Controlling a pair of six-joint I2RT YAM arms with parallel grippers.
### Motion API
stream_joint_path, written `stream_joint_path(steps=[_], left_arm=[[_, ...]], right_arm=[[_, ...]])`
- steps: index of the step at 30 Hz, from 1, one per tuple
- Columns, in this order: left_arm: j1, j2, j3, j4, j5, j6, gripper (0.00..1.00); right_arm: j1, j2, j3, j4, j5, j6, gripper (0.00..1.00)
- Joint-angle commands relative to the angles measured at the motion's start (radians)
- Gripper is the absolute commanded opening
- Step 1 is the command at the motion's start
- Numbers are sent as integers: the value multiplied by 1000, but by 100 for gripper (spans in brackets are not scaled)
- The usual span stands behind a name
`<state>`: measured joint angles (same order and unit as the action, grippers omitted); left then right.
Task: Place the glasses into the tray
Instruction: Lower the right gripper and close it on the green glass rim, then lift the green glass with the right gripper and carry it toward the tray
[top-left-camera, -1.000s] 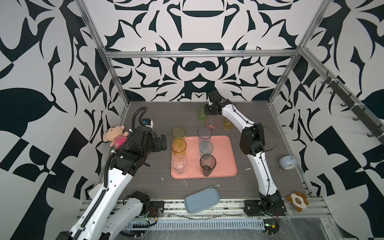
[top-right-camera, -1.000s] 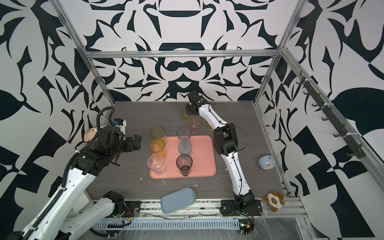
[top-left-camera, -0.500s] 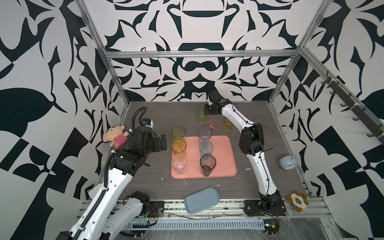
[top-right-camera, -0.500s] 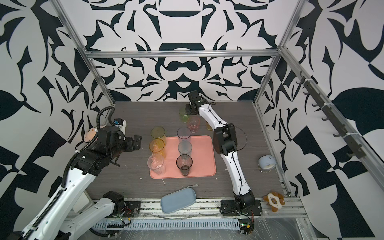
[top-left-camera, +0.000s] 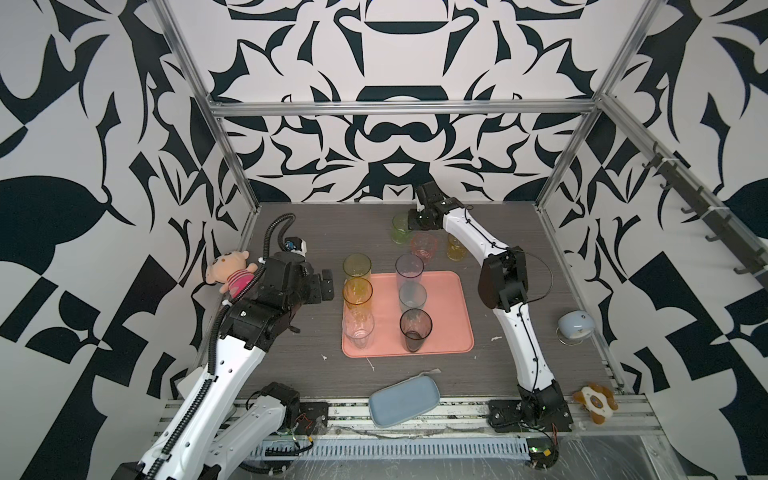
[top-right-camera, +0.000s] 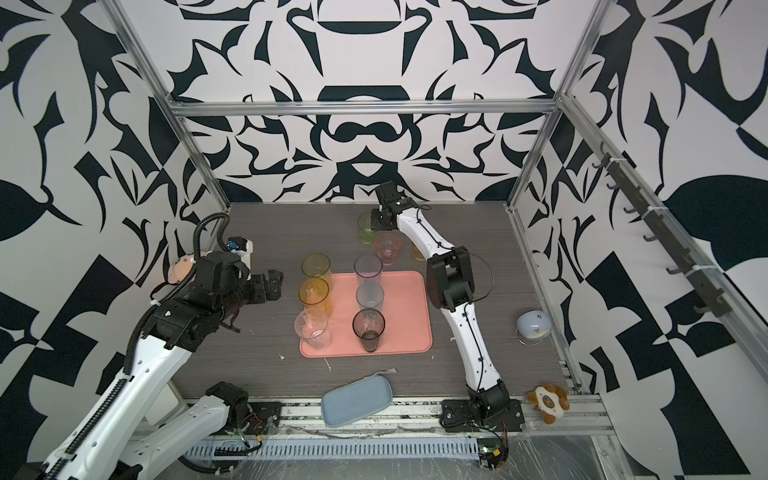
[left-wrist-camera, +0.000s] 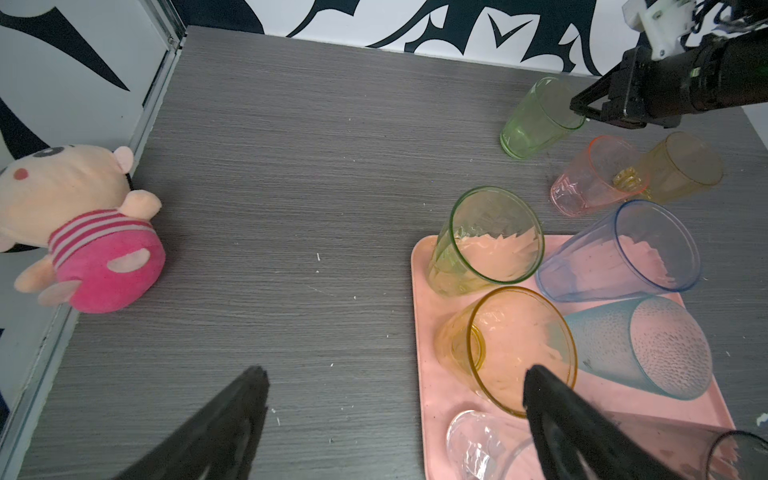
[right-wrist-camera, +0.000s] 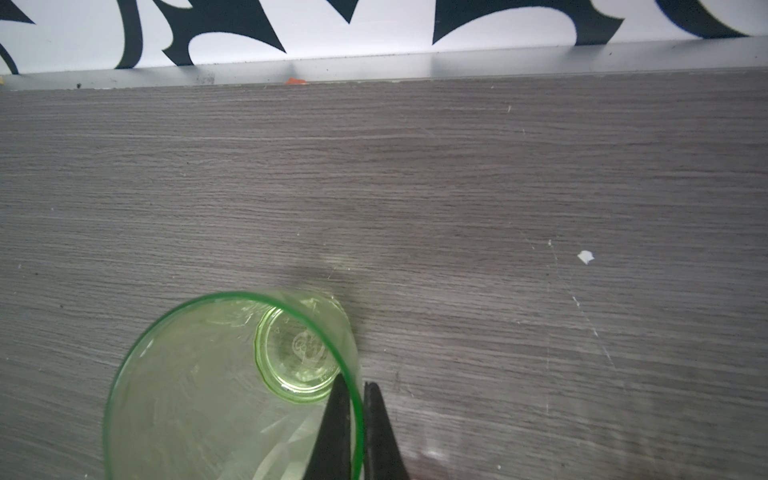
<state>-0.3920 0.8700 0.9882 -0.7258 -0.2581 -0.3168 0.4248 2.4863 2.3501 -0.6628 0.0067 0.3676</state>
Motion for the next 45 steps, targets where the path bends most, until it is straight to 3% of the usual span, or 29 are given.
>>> stream_joint_path(steps=[1,19,45], left_arm=[[-1,-1,-6,-10,-4,2,99],[1,-4,-6,-10,-4,2,99],[1,-5,-3,-10,-6,2,100]], right_arm=[[-3,-82,35,12,-4,12,0],[-3,-375,-146,-4,14,-32,0],[-3,-1052,-839,39,159,-96,0]])
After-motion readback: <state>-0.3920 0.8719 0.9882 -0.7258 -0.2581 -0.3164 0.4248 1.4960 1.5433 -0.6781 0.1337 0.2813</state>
